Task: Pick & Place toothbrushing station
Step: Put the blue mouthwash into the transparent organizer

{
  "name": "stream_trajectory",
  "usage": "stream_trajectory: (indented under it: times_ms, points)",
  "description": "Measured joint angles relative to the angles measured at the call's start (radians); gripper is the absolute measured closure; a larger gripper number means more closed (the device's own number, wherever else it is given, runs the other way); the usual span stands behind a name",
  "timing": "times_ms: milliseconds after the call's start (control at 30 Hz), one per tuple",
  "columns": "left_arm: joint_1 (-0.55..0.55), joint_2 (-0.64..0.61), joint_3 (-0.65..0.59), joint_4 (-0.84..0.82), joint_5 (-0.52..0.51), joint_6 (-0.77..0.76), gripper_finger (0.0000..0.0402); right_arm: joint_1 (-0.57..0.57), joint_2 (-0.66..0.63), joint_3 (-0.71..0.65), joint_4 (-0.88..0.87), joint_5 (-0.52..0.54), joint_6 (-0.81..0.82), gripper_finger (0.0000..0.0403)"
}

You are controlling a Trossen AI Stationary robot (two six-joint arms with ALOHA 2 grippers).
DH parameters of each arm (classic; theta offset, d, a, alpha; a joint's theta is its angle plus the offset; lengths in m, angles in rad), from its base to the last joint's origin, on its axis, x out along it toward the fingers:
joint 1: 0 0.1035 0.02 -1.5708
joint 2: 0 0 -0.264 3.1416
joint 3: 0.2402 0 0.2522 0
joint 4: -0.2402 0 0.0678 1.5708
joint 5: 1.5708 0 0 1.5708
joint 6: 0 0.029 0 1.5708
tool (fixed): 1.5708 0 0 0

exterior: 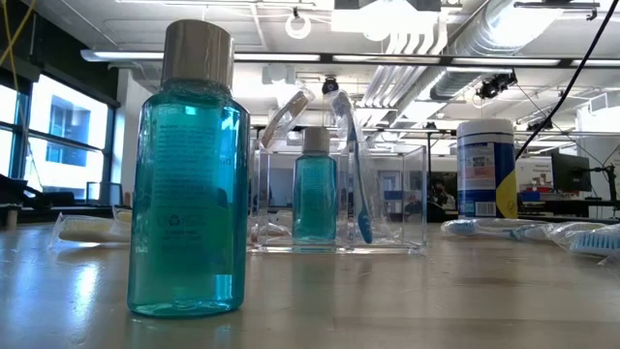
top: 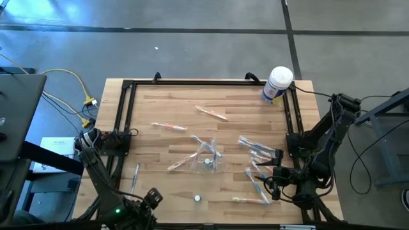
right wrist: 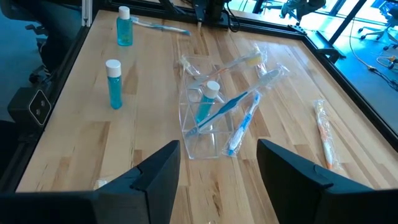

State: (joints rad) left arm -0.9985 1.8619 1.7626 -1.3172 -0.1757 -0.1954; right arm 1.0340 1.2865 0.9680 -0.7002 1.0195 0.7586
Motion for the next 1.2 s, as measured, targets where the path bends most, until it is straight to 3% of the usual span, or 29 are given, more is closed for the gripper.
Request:
stream_trajectory:
  times_ms: [200,600,1200]
  points:
    - [0.011,0.000,0.000,-0.015,-0.041,0.065,0.0146,0.000,0.000,0.000,0.000,0.000,0.000,0.0198]
    - [0.051,0.001,-0.057,-0.041,0.047,0.094,0.0146,0.000,0.000,0.000,0.000,0.000,-0.003,0.0198]
    - [0.061,0.001,-0.185,0.017,0.049,0.131,0.0146,0.000,0.000,0.000,0.000,0.003,-0.003,0.0198]
